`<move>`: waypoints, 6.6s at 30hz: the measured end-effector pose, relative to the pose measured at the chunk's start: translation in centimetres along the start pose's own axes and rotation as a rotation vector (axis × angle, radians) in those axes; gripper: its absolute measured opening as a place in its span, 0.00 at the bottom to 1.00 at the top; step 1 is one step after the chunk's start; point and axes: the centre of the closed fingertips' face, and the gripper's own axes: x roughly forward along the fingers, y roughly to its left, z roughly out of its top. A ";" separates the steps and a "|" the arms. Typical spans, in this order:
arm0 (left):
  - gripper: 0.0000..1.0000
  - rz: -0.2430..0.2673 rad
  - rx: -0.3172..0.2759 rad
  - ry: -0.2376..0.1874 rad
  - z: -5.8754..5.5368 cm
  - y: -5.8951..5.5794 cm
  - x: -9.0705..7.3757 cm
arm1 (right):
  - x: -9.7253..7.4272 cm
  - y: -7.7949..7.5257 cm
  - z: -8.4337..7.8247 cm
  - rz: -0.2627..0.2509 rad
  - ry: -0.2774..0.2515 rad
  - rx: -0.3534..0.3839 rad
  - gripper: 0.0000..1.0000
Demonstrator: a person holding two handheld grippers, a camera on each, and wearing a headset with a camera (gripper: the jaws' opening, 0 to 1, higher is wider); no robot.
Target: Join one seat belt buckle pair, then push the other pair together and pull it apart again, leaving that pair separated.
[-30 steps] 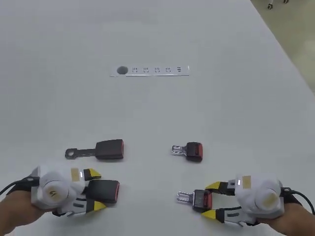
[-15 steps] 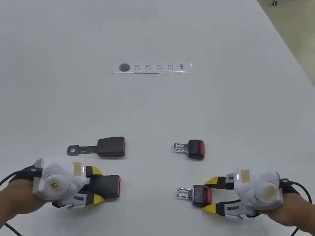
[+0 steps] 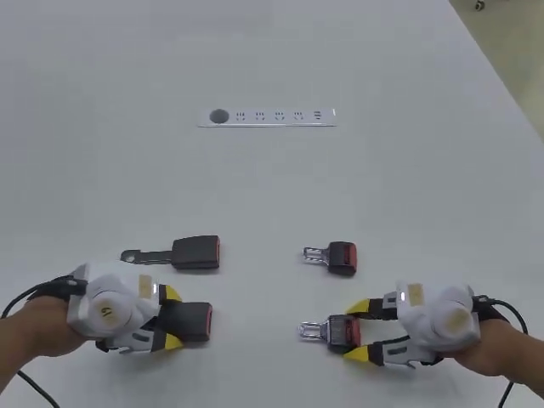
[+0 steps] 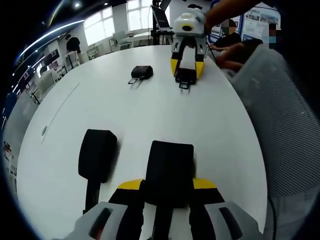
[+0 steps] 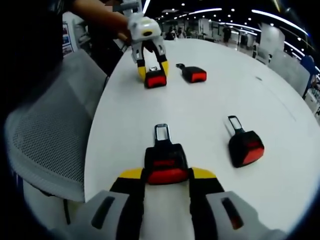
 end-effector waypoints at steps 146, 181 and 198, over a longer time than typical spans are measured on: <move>0.33 -0.120 0.098 0.034 -0.2 -0.2 -0.3 | 10.3 1.3 12.5 0.073 -0.274 -0.025 0.33; 0.33 -0.121 0.090 0.046 -0.2 -0.1 -0.3 | 10.3 1.2 12.5 0.076 -0.267 -0.045 0.33; 0.33 -0.124 0.100 0.048 -0.3 -0.1 -0.3 | 10.3 1.2 12.5 0.075 -0.262 -0.047 0.33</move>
